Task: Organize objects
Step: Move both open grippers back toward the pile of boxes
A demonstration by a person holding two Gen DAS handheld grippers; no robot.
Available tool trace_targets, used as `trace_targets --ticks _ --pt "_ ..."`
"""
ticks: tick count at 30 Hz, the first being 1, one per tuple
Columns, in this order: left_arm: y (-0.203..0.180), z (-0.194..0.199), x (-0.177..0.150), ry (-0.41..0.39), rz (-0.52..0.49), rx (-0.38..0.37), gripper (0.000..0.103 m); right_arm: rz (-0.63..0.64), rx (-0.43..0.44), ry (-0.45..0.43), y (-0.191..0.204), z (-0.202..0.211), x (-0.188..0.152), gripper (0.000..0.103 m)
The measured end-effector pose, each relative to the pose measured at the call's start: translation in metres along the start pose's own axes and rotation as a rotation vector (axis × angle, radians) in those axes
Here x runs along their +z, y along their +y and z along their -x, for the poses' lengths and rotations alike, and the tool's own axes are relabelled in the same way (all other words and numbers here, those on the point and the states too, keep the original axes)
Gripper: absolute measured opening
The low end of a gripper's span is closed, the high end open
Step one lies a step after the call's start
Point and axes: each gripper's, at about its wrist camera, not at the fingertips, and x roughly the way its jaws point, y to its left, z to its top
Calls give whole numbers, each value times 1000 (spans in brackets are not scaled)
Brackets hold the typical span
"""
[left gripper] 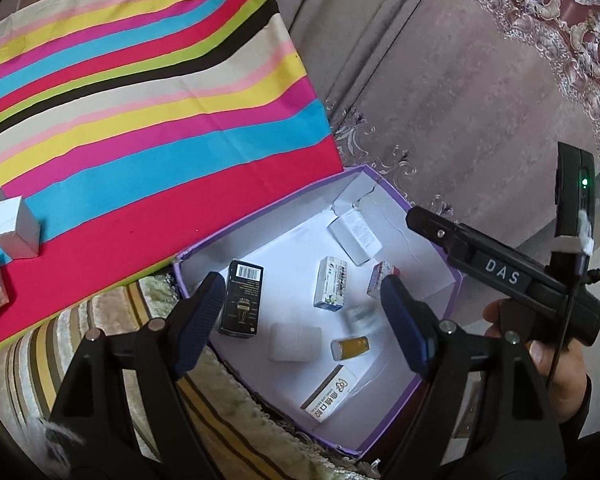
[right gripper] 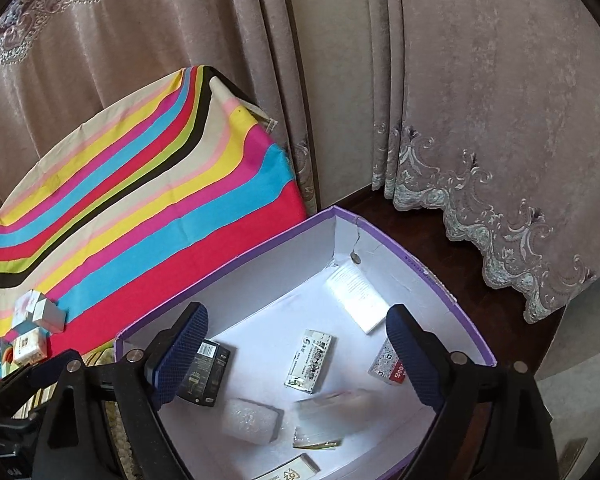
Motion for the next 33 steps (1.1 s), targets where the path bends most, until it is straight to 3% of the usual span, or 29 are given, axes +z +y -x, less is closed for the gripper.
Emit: trace_targets --ticks 14,23,33 --pt "33 35 -4 -80 59 57 82 91 41 25 45 4 -8 92" --pt "76 76 -16 -147 140 124 82 183 132 50 107 7 -21 92" --pt "140 131 -41 -218 302 248 82 313 252 100 187 9 -47 92"
